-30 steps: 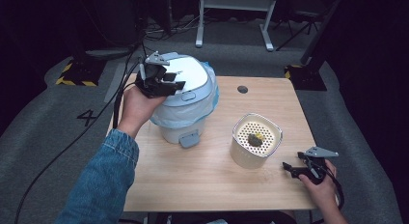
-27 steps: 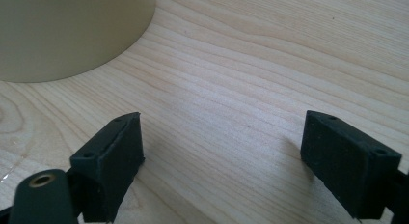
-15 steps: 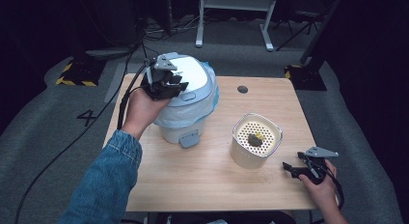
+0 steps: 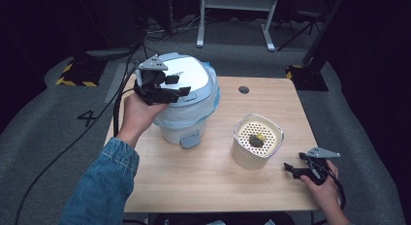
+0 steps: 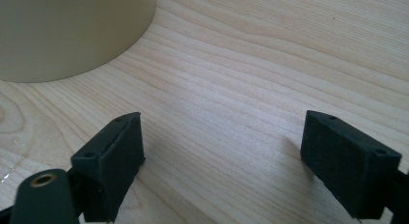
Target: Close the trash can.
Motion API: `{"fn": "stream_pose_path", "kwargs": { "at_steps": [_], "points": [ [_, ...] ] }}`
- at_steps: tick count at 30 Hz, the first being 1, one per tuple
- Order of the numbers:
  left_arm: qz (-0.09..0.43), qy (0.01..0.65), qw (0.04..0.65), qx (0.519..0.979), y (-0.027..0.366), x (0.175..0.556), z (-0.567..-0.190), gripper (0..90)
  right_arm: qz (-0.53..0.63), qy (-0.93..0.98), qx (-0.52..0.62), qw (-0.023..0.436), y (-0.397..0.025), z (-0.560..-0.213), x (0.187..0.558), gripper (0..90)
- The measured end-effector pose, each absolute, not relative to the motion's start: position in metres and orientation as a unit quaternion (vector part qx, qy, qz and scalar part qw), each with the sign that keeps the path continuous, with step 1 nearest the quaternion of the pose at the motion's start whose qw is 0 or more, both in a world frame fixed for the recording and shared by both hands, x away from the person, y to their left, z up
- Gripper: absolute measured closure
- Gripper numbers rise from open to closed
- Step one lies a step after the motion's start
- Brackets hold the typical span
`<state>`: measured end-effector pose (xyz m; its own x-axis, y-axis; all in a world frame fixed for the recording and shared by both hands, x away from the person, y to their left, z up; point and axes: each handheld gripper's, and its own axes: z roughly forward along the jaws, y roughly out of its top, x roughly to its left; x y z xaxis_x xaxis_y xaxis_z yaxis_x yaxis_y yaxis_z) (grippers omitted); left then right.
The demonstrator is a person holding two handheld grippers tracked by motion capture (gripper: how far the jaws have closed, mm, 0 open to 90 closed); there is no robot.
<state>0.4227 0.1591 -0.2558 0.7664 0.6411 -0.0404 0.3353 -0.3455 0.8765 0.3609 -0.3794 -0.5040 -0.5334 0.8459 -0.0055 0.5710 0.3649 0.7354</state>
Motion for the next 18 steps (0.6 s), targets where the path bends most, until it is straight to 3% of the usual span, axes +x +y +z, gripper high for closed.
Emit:
{"fn": "stream_pose_path", "kwargs": {
  "at_steps": [18],
  "points": [
    [0.170,0.295,0.506,0.793,0.177,0.357,-0.264,40.4,0.350,0.802,0.441,0.196,-0.379,-0.504,0.361,15.5]
  ]
}}
